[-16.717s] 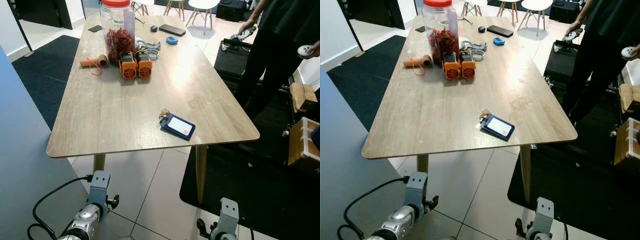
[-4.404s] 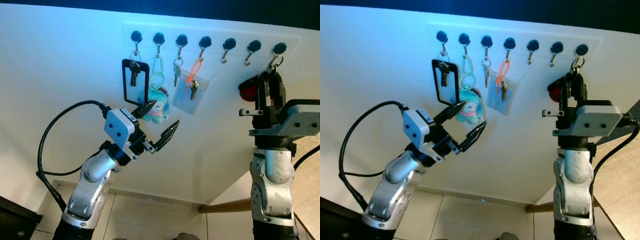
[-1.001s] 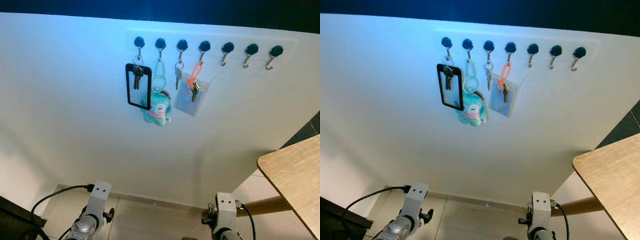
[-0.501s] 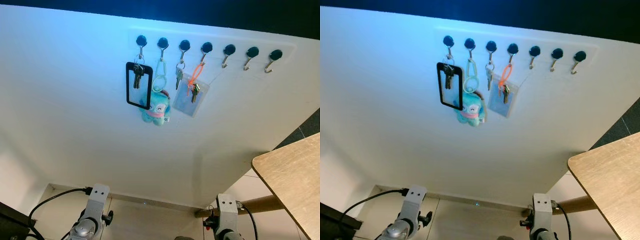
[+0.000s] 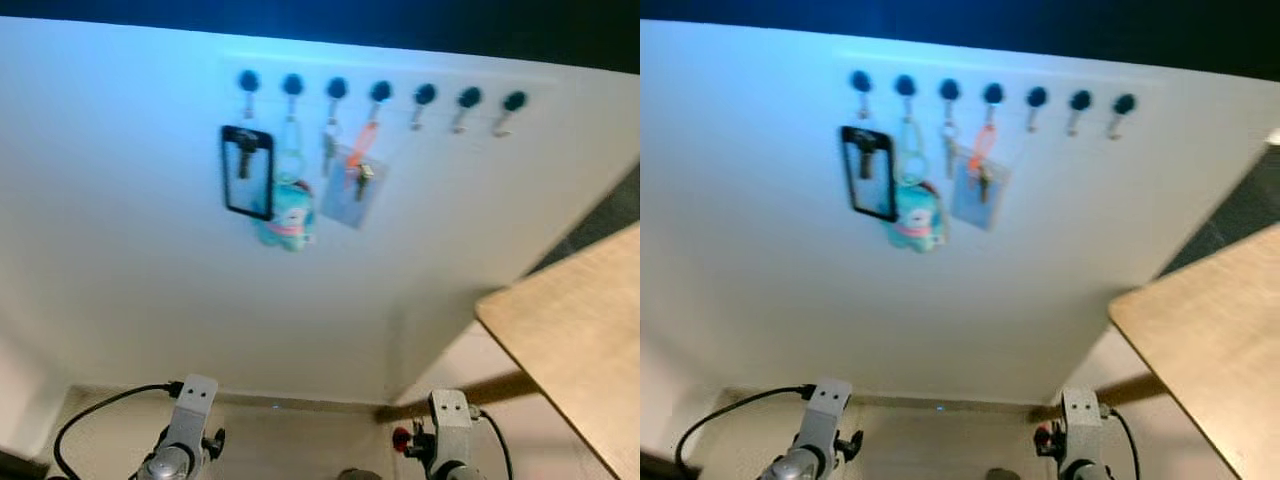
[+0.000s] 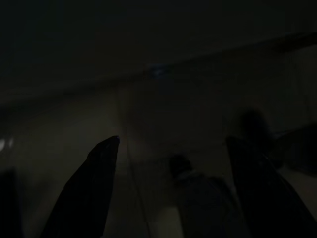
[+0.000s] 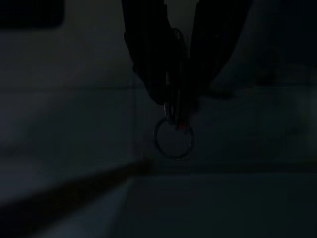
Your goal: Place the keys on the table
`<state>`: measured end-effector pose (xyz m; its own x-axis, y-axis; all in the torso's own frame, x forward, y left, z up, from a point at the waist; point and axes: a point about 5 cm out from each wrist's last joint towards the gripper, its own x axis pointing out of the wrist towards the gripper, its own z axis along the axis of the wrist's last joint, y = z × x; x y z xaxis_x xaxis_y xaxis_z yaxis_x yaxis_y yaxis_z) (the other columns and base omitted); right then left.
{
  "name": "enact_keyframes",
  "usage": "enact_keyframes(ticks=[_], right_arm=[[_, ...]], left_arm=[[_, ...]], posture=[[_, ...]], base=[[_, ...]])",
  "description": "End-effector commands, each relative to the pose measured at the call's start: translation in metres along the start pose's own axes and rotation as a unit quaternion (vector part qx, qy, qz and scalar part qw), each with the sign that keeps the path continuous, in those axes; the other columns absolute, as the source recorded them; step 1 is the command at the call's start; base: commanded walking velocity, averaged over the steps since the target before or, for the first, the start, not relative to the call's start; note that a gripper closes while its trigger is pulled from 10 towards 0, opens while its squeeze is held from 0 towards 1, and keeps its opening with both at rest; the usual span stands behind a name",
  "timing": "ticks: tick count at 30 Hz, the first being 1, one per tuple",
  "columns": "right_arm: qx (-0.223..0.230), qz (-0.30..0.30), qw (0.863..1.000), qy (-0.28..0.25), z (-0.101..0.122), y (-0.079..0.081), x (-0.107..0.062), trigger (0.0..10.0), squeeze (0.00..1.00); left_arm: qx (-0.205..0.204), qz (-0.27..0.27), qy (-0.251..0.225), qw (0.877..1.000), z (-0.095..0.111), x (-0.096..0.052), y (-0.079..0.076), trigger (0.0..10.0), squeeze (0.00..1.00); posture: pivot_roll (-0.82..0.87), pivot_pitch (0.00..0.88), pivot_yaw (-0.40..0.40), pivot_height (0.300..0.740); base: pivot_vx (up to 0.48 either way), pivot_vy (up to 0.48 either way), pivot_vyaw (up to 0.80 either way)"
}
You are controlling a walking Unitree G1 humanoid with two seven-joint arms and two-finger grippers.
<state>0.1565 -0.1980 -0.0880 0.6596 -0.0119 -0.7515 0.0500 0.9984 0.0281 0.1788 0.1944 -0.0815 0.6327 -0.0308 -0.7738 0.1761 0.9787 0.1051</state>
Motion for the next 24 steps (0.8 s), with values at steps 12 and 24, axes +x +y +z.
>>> enact_keyframes(ticks=[12,24], right_arm=[[-0.013,0.012,1.000,0.003,-0.0020,0.0036,-0.0003,10.0,0.00],[-0.031,0.023,0.999,0.013,-0.0062,0.0082,-0.0009,10.0,0.00]], left_arm=[[-0.016,-0.001,-0.009,1.000,0.0019,0.0005,-0.0024,10.0,0.00],[-0.020,-0.001,-0.021,1.000,0.0025,-0.0002,-0.0023,10.0,0.00]], posture=[[0.05,0.019,-0.065,0.740],[0.05,0.022,-0.069,0.740]], base=[[0.000,0.000,-0.80],[0.000,0.000,-0.80]])
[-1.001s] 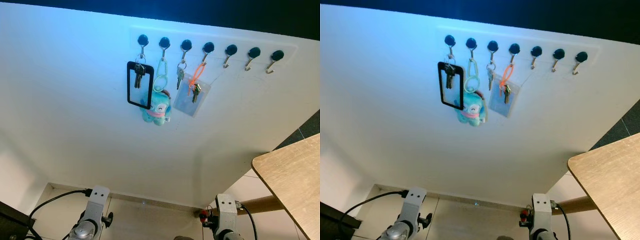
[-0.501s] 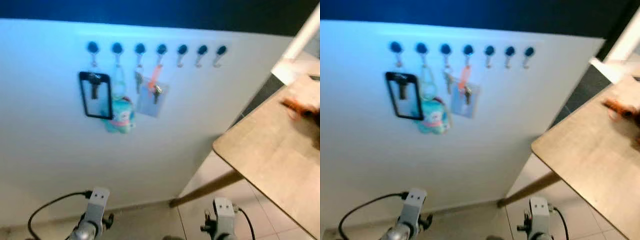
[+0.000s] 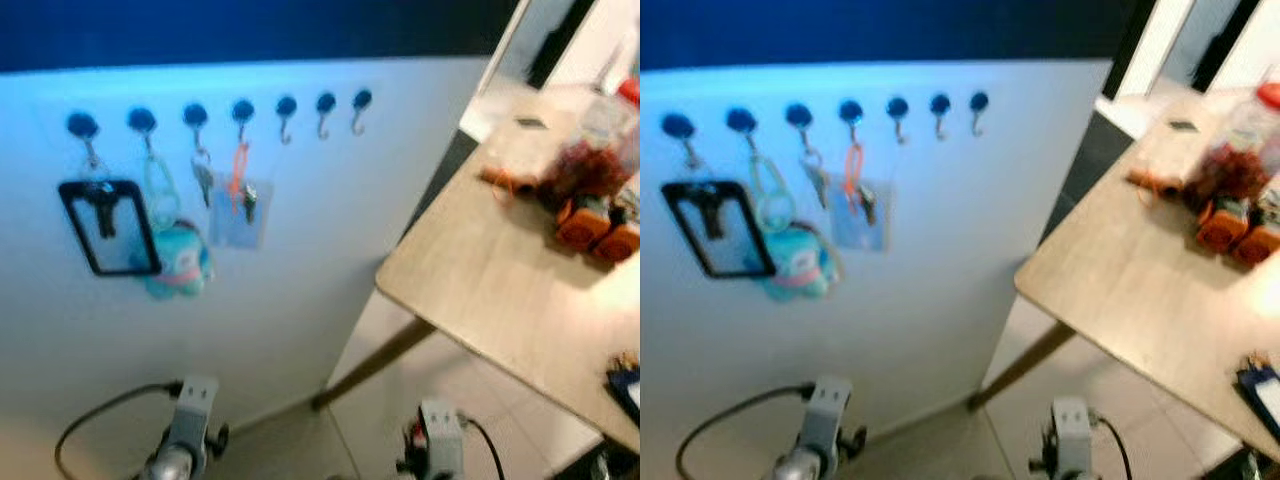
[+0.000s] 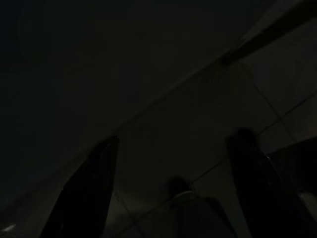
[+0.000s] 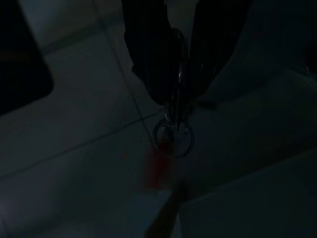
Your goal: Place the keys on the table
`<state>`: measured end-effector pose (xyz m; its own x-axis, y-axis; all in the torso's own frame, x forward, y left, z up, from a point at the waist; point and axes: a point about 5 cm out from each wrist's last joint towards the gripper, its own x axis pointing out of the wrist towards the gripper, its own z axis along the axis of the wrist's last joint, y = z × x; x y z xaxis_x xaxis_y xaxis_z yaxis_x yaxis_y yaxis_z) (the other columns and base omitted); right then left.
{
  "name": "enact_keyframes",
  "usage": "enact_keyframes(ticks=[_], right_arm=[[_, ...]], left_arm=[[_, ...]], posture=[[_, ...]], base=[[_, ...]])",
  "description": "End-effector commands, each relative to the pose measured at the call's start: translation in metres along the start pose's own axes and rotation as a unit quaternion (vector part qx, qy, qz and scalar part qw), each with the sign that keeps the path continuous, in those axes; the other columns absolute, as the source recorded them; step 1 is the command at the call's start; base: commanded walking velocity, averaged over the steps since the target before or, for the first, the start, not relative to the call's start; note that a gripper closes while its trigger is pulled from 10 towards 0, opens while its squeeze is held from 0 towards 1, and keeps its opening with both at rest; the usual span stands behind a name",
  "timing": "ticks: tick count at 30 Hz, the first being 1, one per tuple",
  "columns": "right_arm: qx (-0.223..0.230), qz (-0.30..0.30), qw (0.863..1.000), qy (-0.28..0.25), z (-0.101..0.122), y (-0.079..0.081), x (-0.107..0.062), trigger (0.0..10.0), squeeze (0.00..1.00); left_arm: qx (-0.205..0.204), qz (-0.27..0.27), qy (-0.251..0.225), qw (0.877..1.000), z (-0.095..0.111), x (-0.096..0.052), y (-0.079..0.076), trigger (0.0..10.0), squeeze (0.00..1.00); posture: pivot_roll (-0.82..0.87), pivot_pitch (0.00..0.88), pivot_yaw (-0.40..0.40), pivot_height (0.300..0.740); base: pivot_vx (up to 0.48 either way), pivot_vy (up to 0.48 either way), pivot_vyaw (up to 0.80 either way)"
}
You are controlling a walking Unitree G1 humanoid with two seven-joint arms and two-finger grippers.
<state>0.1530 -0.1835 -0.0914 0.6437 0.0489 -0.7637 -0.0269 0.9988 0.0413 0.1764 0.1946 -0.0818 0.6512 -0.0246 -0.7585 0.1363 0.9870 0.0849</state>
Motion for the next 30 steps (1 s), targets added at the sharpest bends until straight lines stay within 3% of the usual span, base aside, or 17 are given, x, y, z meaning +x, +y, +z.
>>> enact_keyframes(ticks=[1,30], right_arm=[[-0.007,-0.006,1.000,0.003,-0.0011,-0.0055,-0.0012,10.0,0.00],[-0.031,0.000,0.999,0.018,-0.0028,-0.0115,-0.0022,10.0,0.00]], left_arm=[[0.001,-0.006,-0.011,1.000,0.0045,0.0011,-0.0024,10.0,0.00],[-0.020,0.003,-0.015,1.000,0.0064,0.0011,0.0036,10.0,0.00]], posture=[[0.05,0.022,-0.069,0.740],[0.06,0.039,-0.067,0.740]], base=[[0.000,0.000,-0.80],[0.000,0.000,-0.79]])
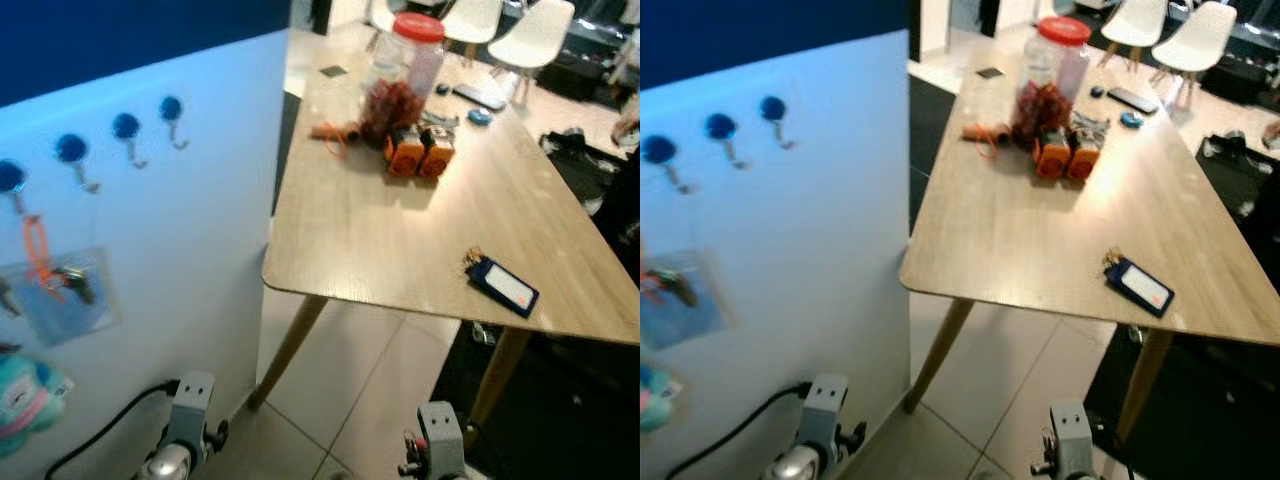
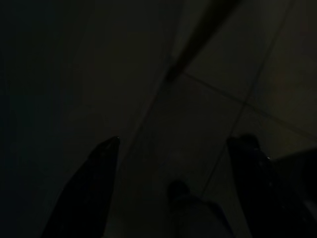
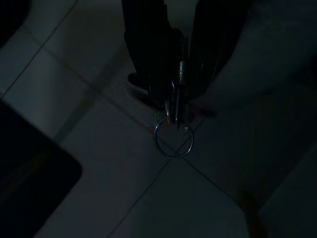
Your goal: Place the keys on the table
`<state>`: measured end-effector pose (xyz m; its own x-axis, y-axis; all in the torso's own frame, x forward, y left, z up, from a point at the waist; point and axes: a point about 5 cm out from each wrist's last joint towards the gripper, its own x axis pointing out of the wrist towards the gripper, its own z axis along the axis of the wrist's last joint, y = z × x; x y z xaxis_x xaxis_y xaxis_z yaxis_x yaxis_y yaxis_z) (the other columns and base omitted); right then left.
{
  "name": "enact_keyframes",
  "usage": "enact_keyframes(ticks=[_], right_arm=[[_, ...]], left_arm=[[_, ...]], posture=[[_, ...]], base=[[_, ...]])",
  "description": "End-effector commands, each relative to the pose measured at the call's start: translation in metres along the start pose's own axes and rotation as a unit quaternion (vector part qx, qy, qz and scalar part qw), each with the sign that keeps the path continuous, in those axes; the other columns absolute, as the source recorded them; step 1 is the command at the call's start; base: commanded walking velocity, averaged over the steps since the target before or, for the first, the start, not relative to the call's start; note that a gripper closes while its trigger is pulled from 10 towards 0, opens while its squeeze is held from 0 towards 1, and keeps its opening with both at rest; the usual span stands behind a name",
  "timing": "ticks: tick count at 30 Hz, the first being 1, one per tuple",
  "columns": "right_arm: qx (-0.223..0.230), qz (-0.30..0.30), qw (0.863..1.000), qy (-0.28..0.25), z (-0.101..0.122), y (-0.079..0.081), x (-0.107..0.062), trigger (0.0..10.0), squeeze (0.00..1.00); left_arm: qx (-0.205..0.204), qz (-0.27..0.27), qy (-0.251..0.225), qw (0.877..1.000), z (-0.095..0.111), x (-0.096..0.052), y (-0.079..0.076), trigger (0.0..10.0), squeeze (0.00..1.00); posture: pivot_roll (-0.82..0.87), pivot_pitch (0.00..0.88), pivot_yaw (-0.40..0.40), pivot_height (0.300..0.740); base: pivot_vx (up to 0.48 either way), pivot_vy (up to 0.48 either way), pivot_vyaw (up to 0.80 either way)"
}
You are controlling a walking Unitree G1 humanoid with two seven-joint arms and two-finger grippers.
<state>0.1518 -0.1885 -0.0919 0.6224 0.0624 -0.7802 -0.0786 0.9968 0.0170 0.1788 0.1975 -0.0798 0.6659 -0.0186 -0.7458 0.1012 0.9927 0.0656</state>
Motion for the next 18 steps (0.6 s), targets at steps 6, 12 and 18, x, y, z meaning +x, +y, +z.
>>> enact_keyframes(ticks=[6,12,18], right_arm=[[-0.007,-0.008,1.000,0.013,-0.0036,-0.0068,-0.0018,10.0,0.00],[-0.007,-0.011,1.000,0.019,-0.0049,-0.0078,-0.0020,10.0,0.00],[-0.007,-0.012,1.000,0.019,-0.0056,-0.0072,-0.0021,10.0,0.00]], left_arm=[[-0.007,-0.001,-0.009,1.000,0.0040,0.0008,0.0011,10.0,0.00],[-0.020,0.002,-0.011,1.000,0.0036,0.0005,0.0015,10.0,0.00],[-0.030,0.005,-0.010,0.999,0.0041,0.0010,0.0016,10.0,0.00]], posture=[[0.06,0.040,-0.066,0.740],[0.06,0.045,-0.063,0.740],[0.06,0.045,-0.062,0.740]], base=[[0.000,0.000,-0.18],[0.000,0.000,0.00],[0.000,-0.379,0.00]])
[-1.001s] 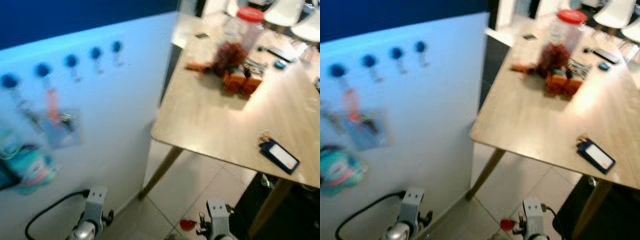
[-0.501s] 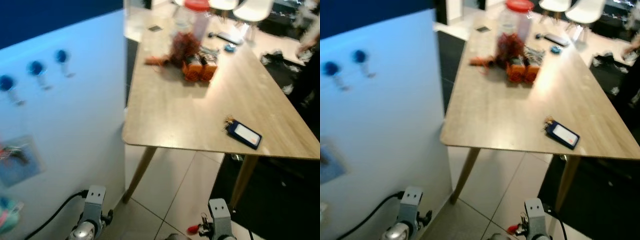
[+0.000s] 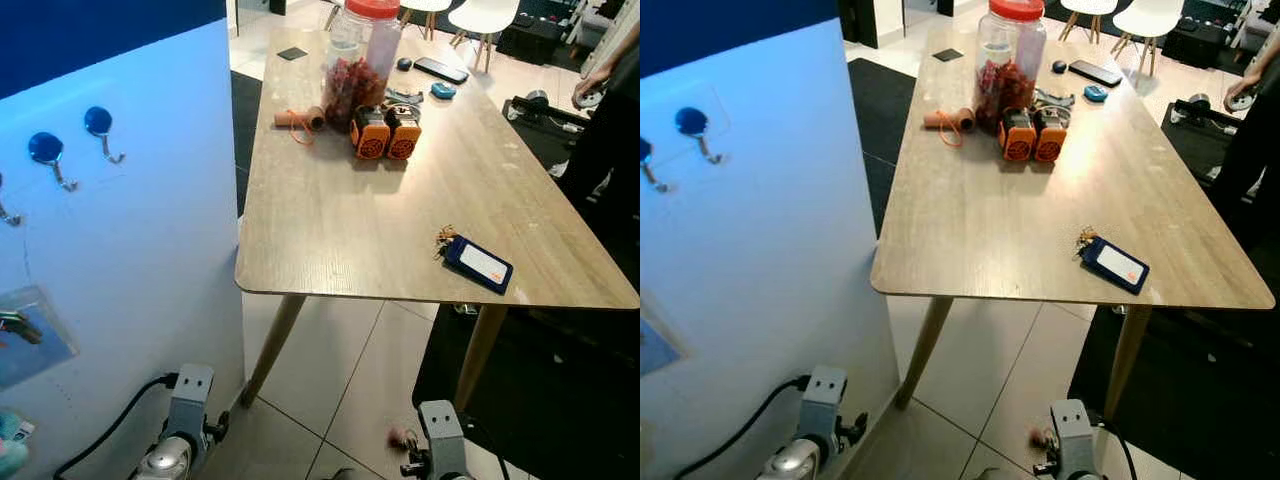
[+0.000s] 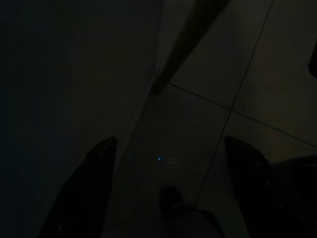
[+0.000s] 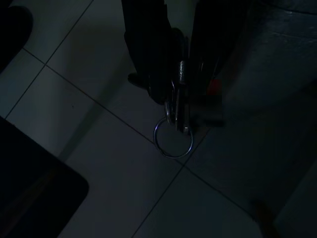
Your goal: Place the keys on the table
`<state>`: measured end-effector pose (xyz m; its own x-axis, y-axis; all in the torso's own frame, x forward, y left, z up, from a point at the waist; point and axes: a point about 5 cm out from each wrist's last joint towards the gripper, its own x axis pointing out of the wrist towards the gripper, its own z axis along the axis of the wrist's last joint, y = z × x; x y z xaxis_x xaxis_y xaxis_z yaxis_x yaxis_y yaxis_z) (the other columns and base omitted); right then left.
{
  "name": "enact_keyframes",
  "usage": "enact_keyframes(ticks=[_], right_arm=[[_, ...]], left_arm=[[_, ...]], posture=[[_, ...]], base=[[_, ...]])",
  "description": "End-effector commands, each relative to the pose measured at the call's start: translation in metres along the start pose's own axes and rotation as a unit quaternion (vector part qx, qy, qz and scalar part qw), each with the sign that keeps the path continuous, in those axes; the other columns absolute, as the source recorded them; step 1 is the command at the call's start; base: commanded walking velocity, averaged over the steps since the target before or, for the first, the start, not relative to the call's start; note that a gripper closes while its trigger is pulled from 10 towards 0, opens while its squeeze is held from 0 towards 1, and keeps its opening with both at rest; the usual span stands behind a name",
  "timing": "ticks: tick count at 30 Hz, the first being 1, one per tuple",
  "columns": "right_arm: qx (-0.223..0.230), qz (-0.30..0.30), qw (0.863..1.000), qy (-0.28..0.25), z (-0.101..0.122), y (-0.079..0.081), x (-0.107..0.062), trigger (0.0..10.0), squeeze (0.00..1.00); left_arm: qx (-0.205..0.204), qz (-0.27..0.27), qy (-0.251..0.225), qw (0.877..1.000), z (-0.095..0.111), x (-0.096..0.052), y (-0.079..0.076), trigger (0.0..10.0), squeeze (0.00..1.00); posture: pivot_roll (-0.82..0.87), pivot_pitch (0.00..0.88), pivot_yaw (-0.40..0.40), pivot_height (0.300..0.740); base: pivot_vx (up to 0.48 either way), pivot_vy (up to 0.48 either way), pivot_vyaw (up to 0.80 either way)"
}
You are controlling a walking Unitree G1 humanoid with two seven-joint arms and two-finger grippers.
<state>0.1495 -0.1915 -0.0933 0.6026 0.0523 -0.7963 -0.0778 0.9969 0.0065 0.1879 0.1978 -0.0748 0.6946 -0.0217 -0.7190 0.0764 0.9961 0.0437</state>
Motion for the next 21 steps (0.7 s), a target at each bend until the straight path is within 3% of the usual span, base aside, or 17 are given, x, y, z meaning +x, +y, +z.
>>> enact_keyframes(ticks=[1,21], right_arm=[[-0.005,-0.008,1.000,0.006,-0.0031,-0.0039,-0.0014,10.0,0.00],[-0.001,-0.013,1.000,0.006,-0.0037,-0.0004,-0.0009,10.0,0.00]], left_arm=[[-0.014,0.006,0.011,1.000,-0.0055,-0.0014,0.0005,10.0,0.00],[-0.017,0.007,0.014,1.000,-0.0030,0.0000,0.0011,10.0,0.00]], posture=[[0.06,0.045,-0.062,0.740],[0.05,0.045,-0.061,0.740]], base=[[0.000,-0.416,0.00],[0.000,-0.413,0.00]])
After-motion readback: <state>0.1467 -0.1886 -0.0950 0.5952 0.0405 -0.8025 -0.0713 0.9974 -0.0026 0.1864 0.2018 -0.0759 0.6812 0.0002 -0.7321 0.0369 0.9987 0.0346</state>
